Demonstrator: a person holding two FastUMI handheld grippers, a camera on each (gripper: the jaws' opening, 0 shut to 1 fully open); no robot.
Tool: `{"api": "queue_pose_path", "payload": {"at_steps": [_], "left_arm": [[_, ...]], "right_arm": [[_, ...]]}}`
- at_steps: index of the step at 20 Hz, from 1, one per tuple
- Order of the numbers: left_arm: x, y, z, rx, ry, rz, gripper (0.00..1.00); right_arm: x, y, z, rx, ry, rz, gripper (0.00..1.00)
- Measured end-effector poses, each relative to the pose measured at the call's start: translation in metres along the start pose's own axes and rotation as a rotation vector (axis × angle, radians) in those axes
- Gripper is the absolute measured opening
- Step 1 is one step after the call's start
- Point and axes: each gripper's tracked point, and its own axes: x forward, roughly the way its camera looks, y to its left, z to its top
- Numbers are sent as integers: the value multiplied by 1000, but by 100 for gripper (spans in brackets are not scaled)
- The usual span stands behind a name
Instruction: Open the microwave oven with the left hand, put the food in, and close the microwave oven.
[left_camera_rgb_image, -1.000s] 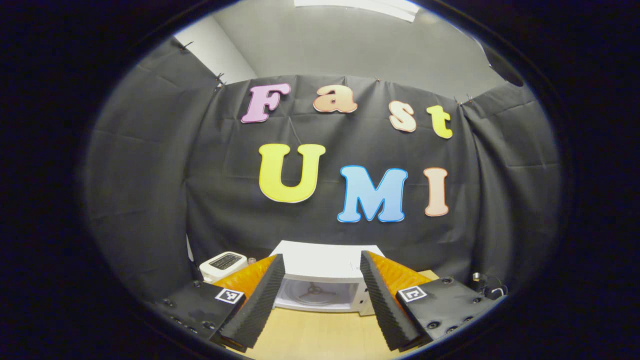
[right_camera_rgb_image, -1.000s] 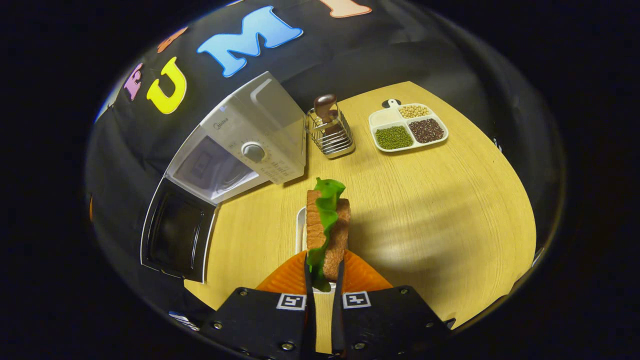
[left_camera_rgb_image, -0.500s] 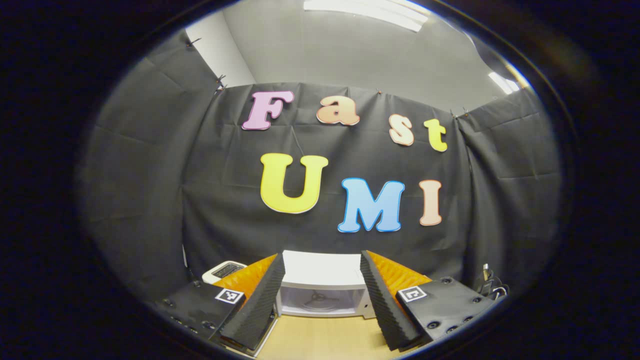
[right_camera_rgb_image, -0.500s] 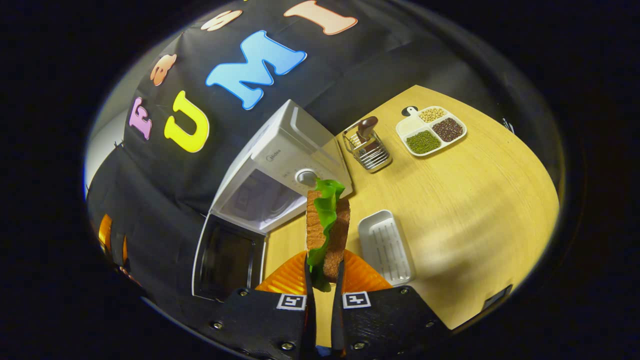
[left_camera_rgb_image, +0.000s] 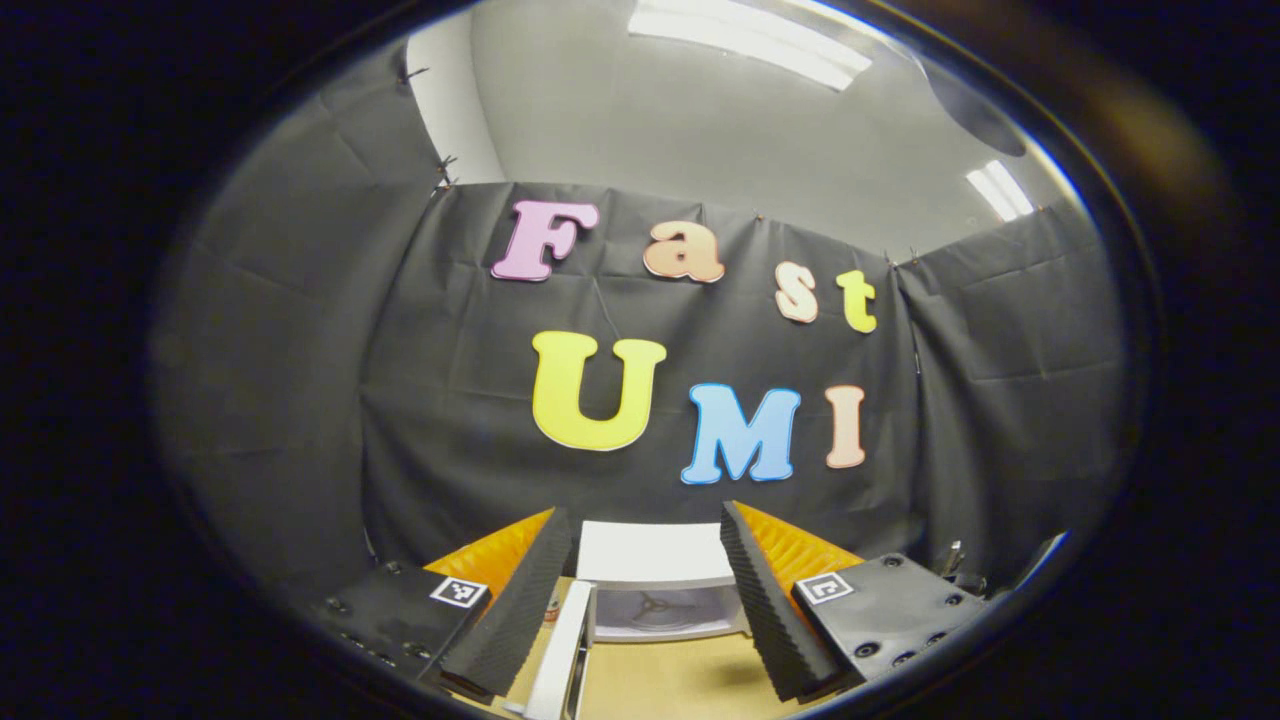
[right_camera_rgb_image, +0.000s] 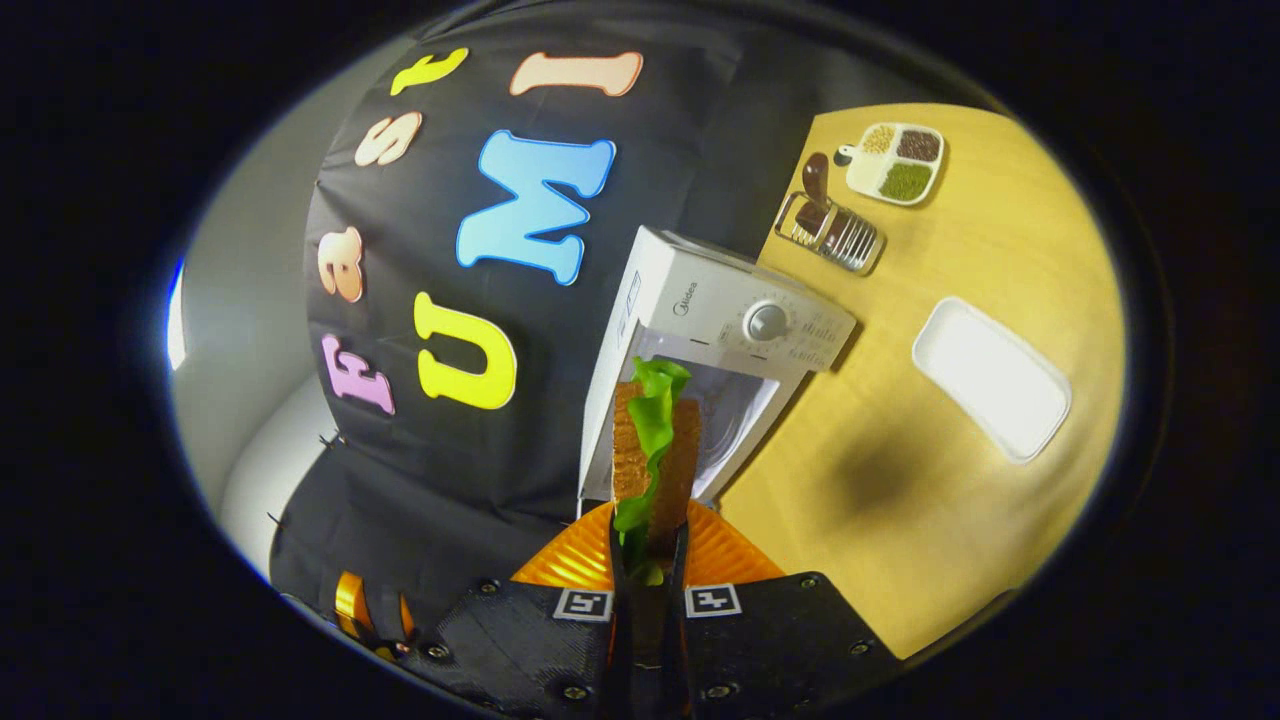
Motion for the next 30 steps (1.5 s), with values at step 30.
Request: {"api": "queue_pose_path", "payload": {"at_steps": [30], "left_arm": [[-5,134,5,97,94,142,96]], "right_arm": [[297,-87,-9,267,-382,-238,12]]}}
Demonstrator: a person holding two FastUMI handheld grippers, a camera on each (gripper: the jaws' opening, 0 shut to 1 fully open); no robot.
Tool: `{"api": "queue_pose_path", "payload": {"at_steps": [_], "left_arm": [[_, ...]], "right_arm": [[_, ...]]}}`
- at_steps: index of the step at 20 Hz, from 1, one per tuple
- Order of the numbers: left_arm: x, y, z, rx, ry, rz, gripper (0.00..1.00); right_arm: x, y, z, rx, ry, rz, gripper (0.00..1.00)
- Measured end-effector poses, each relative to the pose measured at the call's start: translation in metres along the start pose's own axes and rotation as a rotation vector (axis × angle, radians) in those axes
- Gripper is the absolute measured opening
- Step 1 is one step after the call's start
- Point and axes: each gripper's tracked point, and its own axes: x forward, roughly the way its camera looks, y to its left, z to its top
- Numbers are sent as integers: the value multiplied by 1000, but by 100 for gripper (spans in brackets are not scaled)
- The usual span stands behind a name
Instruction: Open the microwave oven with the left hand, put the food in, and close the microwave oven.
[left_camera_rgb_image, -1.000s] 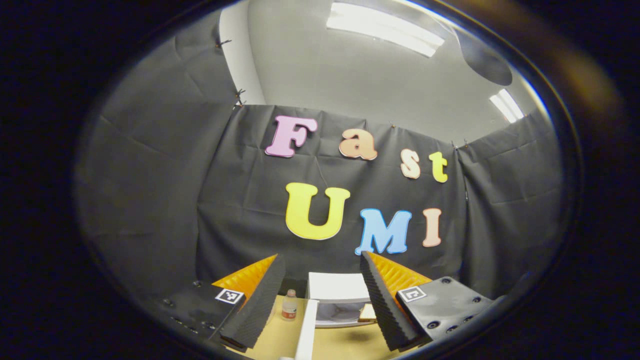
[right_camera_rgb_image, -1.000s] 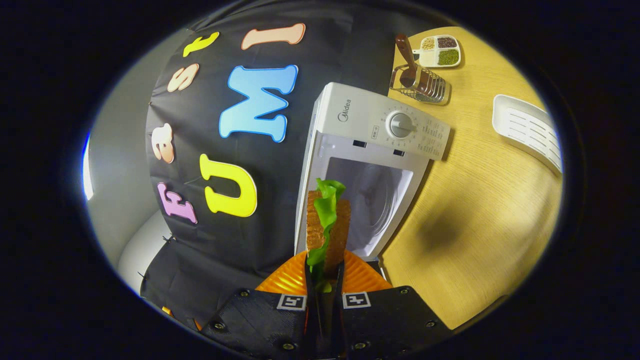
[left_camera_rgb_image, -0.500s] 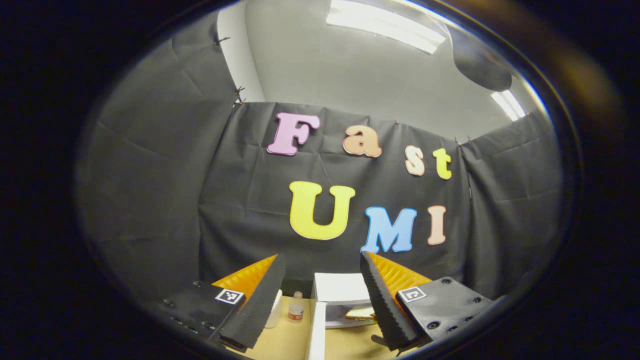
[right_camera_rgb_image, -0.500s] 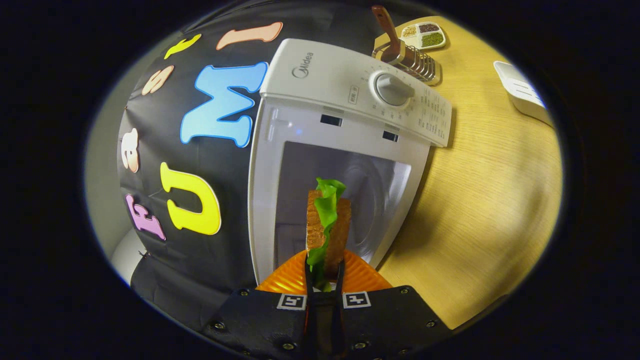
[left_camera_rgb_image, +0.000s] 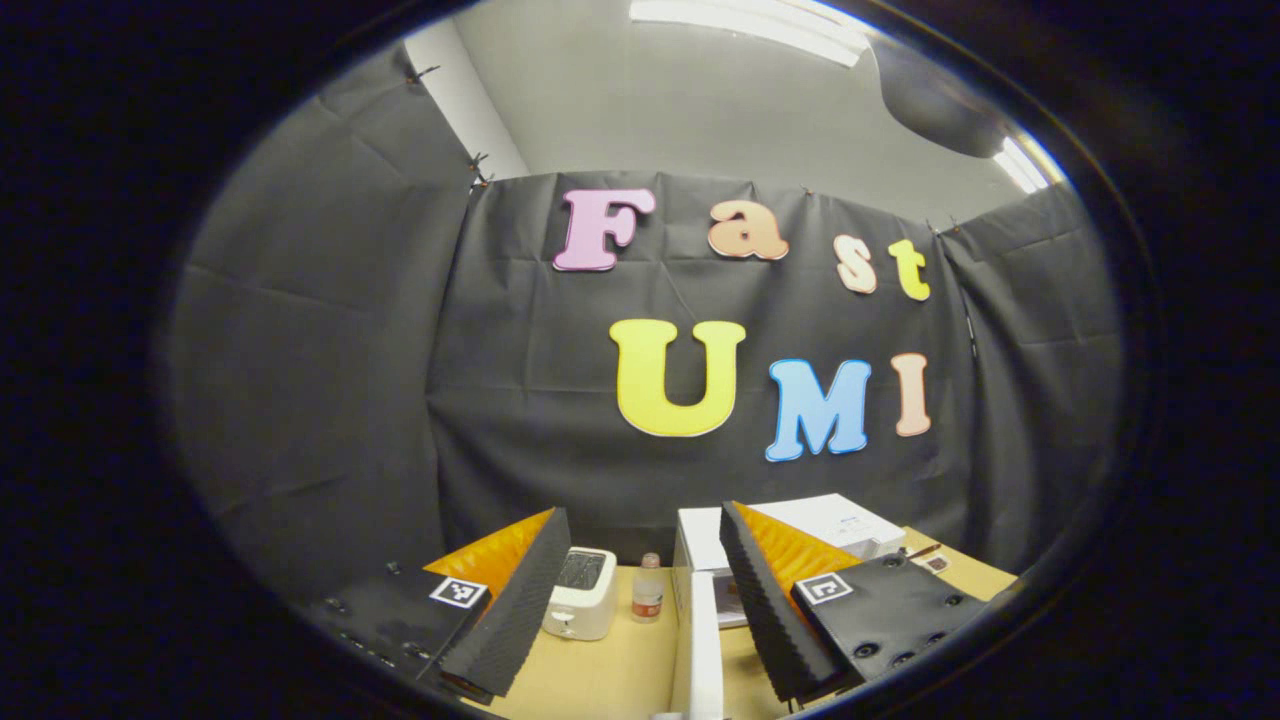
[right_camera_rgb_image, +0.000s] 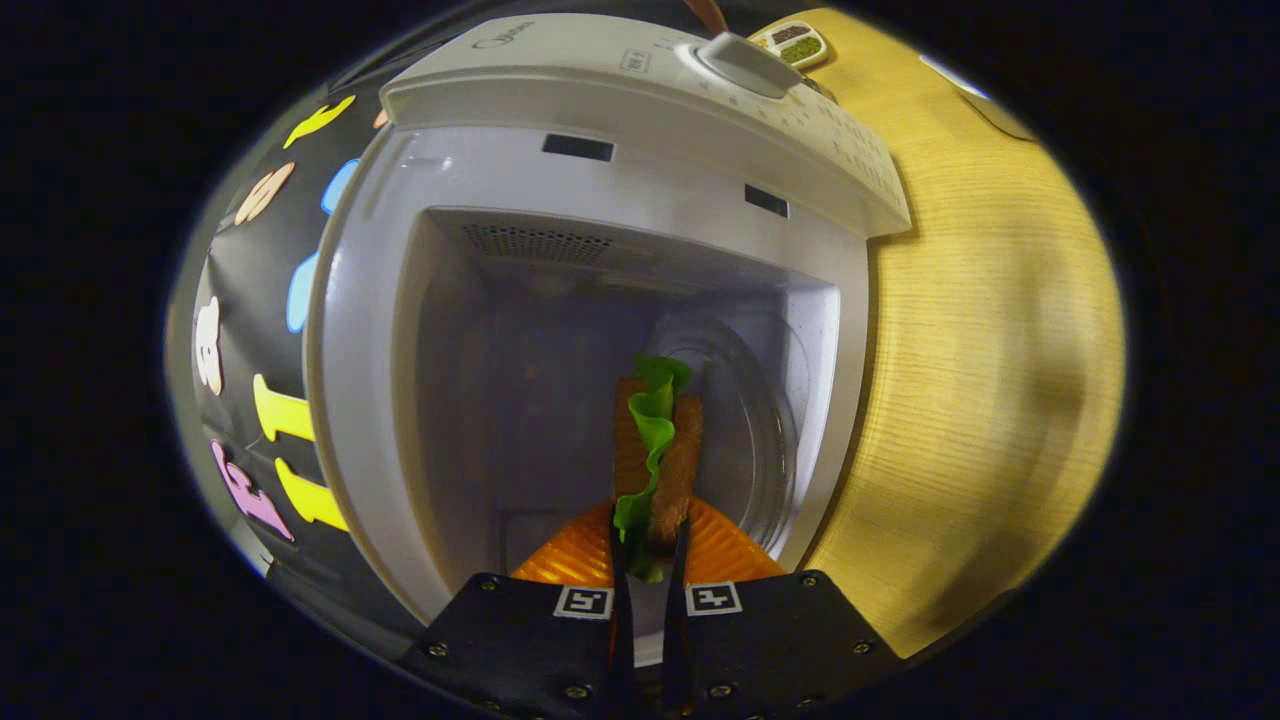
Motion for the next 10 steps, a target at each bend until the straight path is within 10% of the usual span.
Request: {"api": "queue_pose_path", "payload": {"at_steps": [7,10], "left_arm": [[1,12,-6,-6,29,28,96],[4,8,-4,-21,19,21,97]], "right_arm": [[34,10,-6,7,-18,-6,12],[26,2,-3,26,-13,-31,31]]}}
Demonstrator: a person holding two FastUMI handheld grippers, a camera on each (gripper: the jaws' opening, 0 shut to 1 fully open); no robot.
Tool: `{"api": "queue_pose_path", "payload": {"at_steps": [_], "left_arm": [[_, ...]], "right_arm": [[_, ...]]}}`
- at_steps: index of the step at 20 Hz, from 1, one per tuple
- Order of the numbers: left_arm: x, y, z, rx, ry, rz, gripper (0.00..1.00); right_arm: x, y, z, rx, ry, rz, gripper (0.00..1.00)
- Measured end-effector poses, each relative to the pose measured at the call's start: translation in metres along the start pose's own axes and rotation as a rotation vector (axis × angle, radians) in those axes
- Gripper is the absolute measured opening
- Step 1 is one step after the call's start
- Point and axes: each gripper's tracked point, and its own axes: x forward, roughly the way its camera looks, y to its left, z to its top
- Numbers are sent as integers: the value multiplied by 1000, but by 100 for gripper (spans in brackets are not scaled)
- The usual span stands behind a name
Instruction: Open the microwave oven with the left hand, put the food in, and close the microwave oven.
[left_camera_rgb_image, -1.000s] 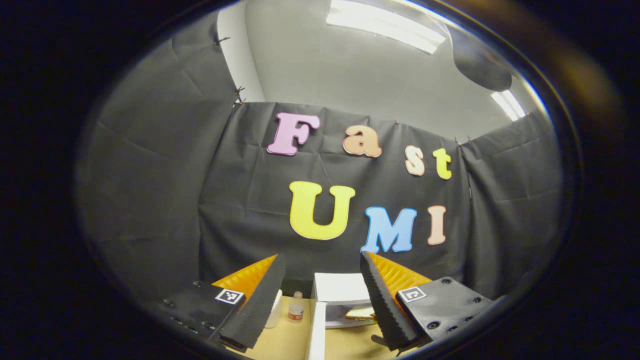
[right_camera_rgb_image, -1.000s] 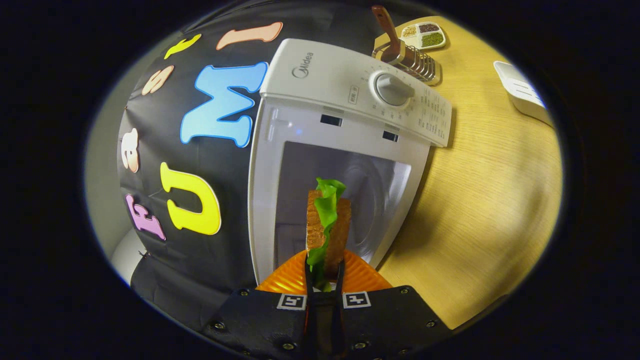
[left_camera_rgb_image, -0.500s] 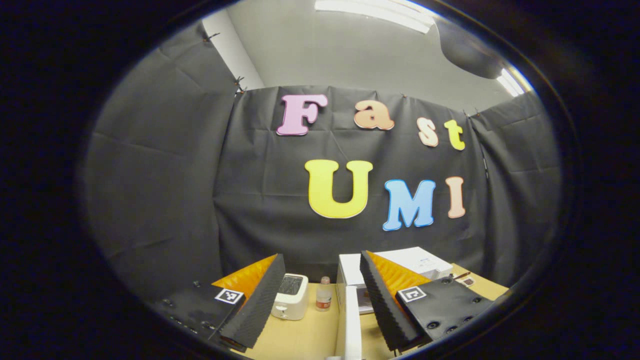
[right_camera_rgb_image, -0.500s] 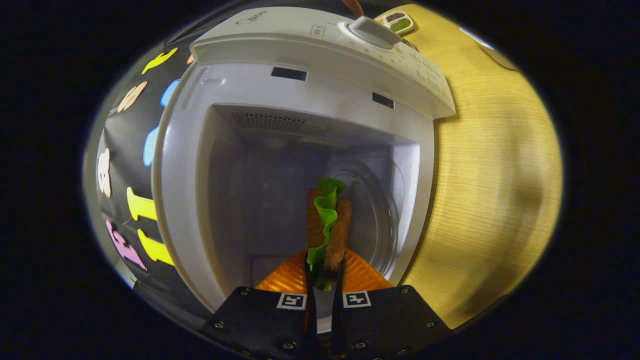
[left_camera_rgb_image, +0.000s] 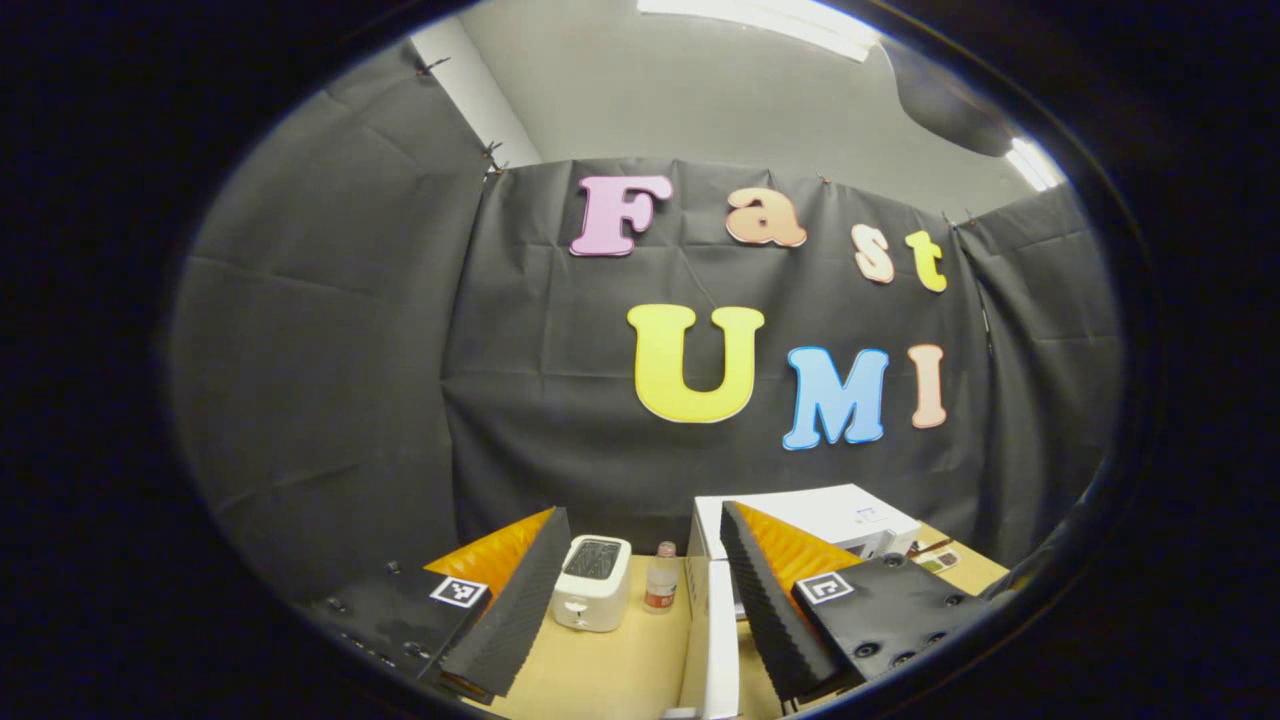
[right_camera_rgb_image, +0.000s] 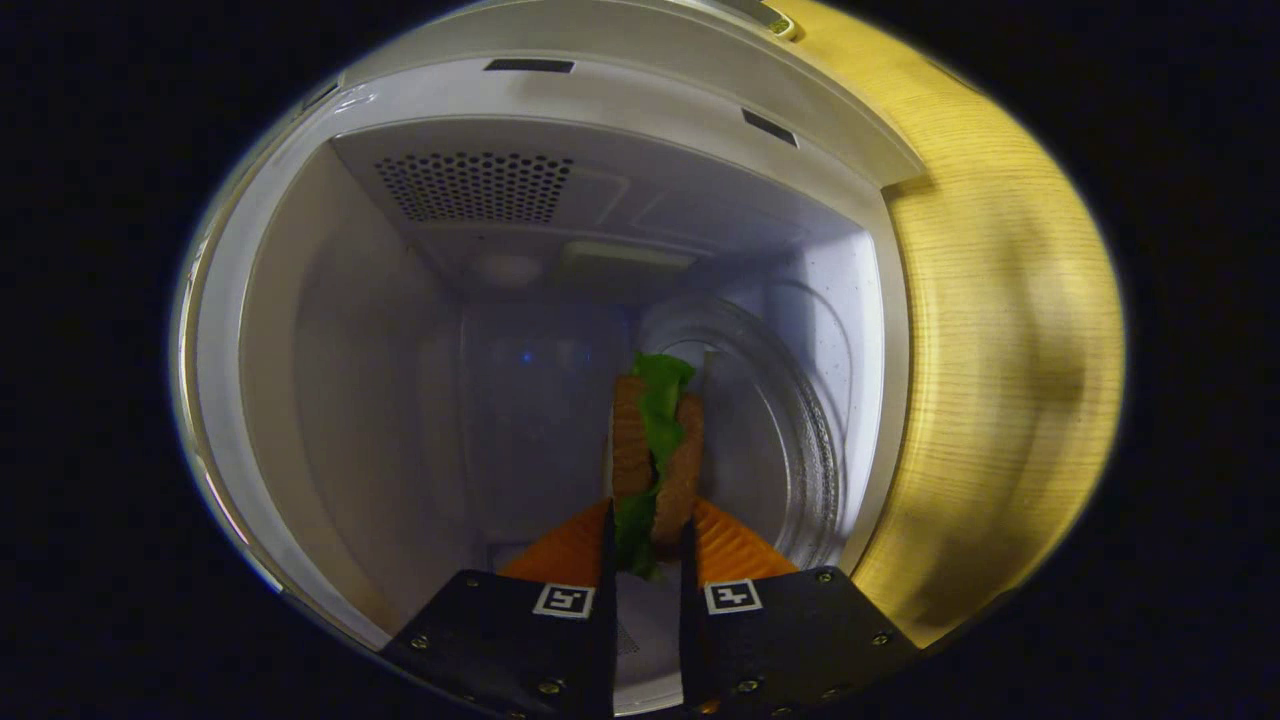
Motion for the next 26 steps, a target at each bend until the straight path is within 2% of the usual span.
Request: {"api": "queue_pose_path", "payload": {"at_steps": [2,4,5,7,11,16,19,22,26], "left_arm": [[0,-7,2,3,-9,-7,95],[2,-13,-2,4,-6,-16,96],[1,-19,-4,-2,-5,-26,97],[1,-31,-8,-15,0,-51,96],[3,-52,-17,-28,3,-87,96],[6,-72,-21,-64,5,-114,96],[8,-80,-24,-60,-1,-123,96],[7,-86,-30,-49,-1,-131,96],[4,-101,-40,-39,1,-161,96]], "right_arm": [[-11,-12,3,4,14,-35,38],[-26,-15,7,-27,26,-27,65],[-32,-17,8,-79,34,-30,83],[-50,-18,10,-192,66,-48,92],[-96,-24,27,-526,108,-80,92],[-168,-17,62,-881,87,-83,92],[-215,10,81,-1059,55,-21,93],[-264,57,102,-1203,-35,107,92],[-326,107,122,-1288,-156,208,92]]}}
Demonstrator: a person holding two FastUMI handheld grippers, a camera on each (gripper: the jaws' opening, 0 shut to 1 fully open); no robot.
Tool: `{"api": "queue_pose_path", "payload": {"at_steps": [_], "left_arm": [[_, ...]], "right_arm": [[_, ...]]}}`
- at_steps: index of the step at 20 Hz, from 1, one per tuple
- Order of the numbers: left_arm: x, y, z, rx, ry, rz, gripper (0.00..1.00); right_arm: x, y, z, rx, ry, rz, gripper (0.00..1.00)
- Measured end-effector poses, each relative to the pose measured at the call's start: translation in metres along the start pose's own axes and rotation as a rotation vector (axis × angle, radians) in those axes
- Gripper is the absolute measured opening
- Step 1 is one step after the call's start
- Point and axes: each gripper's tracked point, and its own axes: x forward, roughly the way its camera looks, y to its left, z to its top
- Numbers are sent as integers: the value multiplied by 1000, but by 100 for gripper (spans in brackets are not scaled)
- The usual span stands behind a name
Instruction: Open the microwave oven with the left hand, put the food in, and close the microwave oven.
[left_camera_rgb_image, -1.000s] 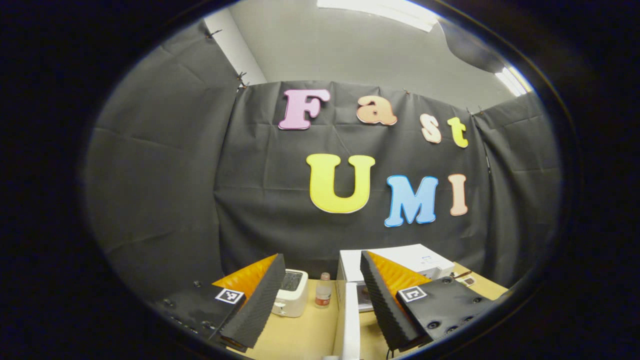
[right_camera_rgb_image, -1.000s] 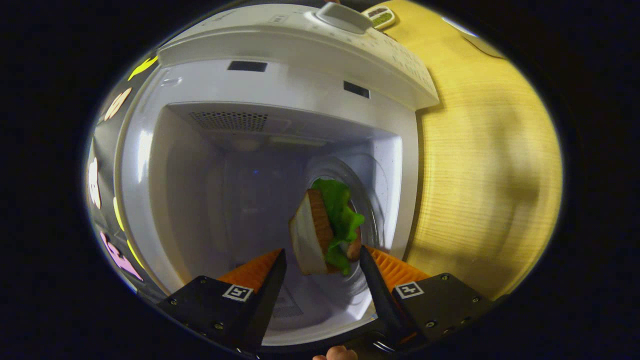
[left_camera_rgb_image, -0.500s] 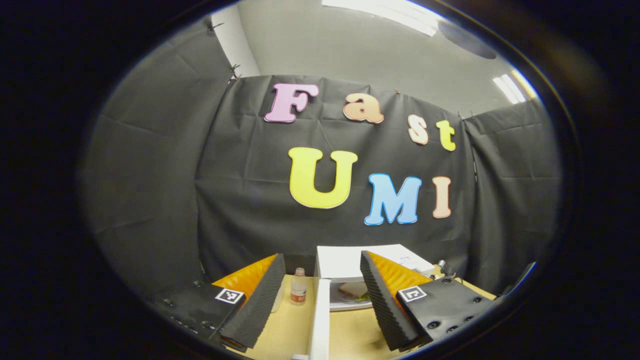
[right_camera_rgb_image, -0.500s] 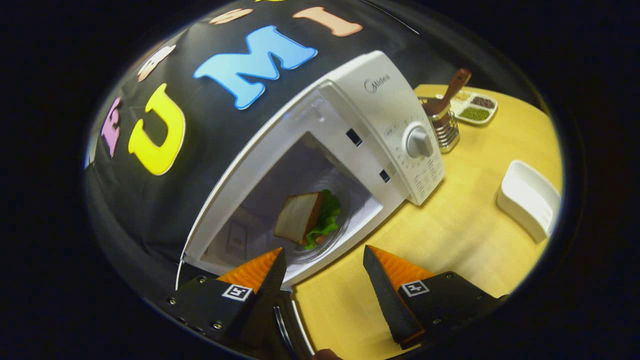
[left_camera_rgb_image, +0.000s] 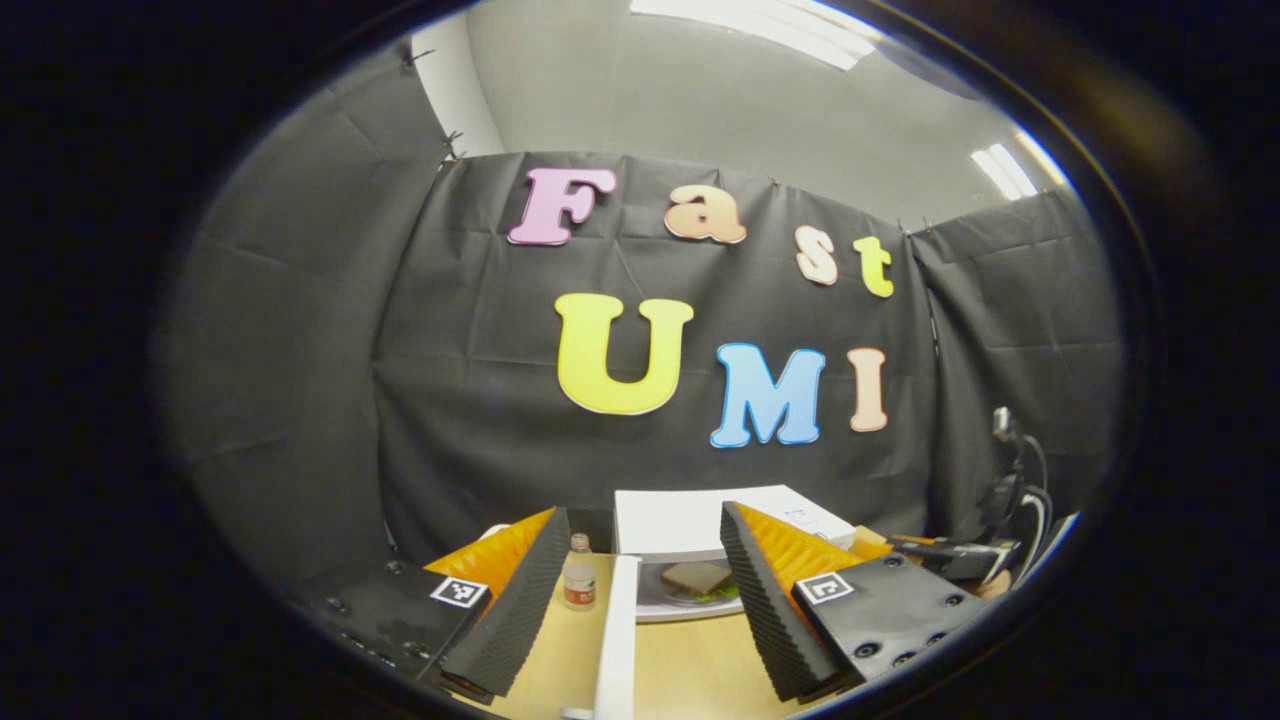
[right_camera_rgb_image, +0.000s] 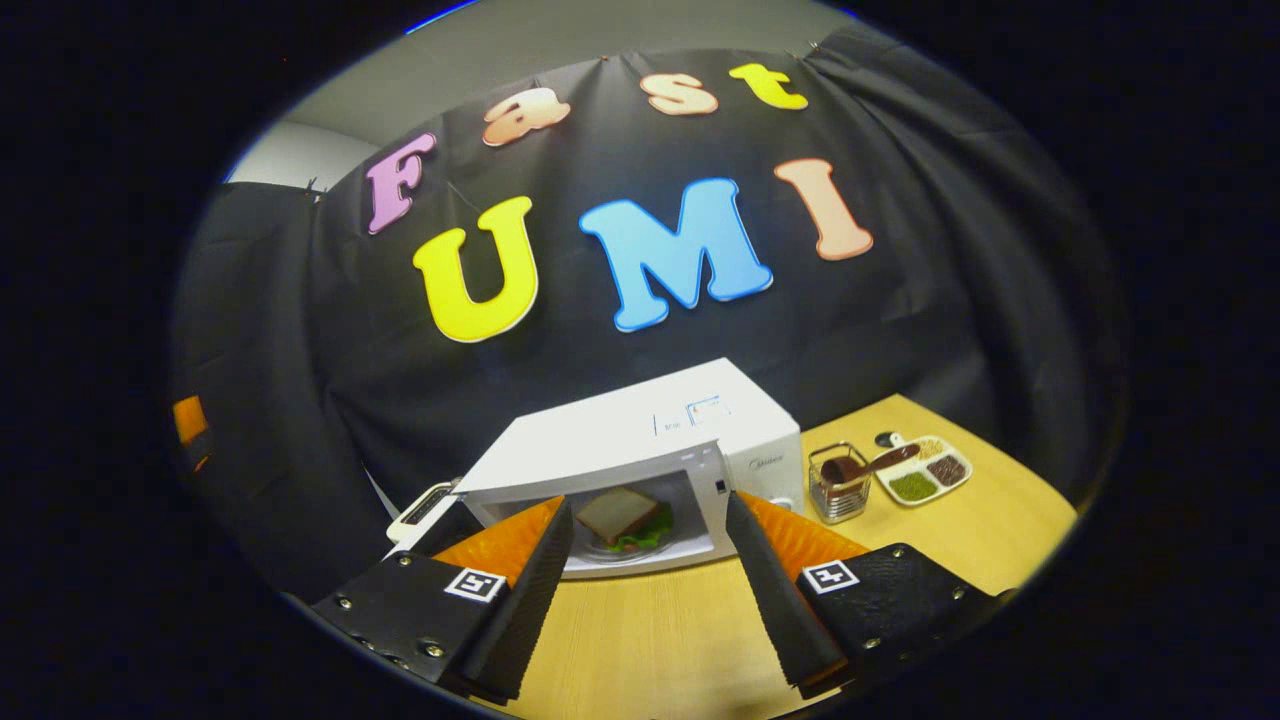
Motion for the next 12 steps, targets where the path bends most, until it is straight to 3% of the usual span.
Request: {"api": "queue_pose_path", "payload": {"at_steps": [9,12], "left_arm": [[-2,-40,-6,25,-24,-76,97],[-6,-34,-17,48,6,-65,97]], "right_arm": [[-82,-5,83,-216,-171,-43,92],[-91,3,85,-196,-177,-31,92]]}}
